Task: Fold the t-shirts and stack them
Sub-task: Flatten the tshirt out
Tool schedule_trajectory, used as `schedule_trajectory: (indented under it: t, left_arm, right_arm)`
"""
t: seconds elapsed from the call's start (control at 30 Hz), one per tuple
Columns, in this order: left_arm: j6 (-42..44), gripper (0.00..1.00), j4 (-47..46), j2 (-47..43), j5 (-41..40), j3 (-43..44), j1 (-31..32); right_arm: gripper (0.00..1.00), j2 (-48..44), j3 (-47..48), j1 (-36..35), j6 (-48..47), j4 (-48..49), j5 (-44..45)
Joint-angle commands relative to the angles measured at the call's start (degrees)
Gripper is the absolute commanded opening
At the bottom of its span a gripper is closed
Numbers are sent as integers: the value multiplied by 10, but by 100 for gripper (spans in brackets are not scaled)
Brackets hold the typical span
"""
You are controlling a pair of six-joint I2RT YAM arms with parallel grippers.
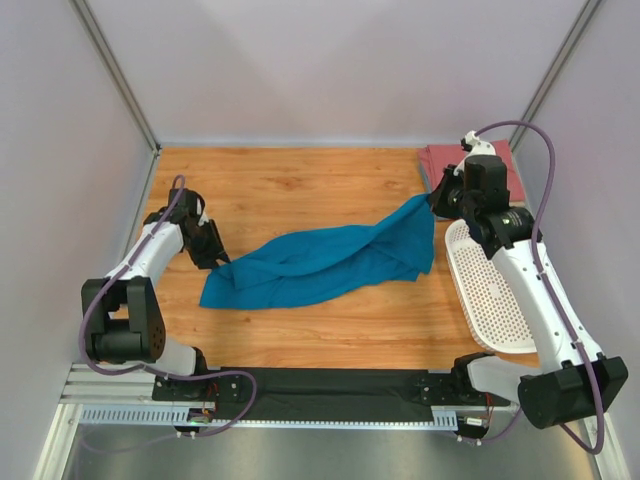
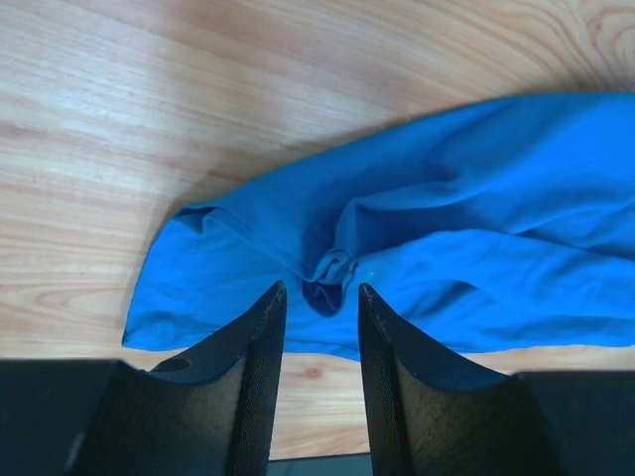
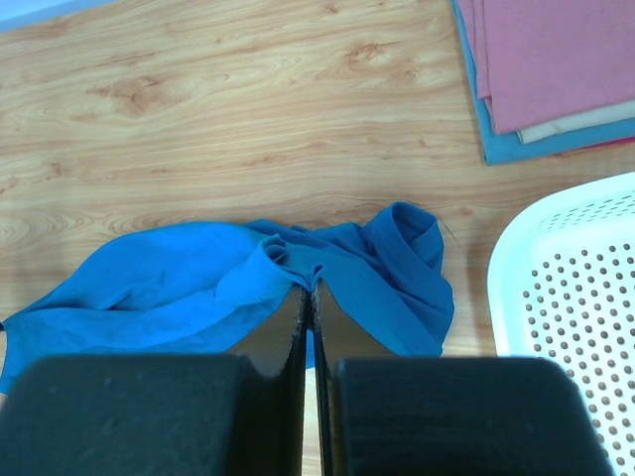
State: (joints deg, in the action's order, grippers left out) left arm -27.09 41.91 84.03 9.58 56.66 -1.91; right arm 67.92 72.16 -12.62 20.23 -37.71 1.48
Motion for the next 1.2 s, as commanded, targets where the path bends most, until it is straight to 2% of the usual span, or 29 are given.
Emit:
schedule_trajectory:
  t: [0.0,0.27,0.6,1.17]
  left_arm:
    - [31,42,-49,0,46,7,0]
    - [74,41,-70,-15,84,5,1]
    - [130,39,-53,37,94,39,10]
    - [143,34,-40,55,76,42,32]
  right_arm:
    - [0,0,3,0,-12,9,-6]
    - [0,12,3,1,-13,12,-6]
    - [0,11,-4,0,-15,19,-31]
    - [0,6,1,5,-13,12,-38]
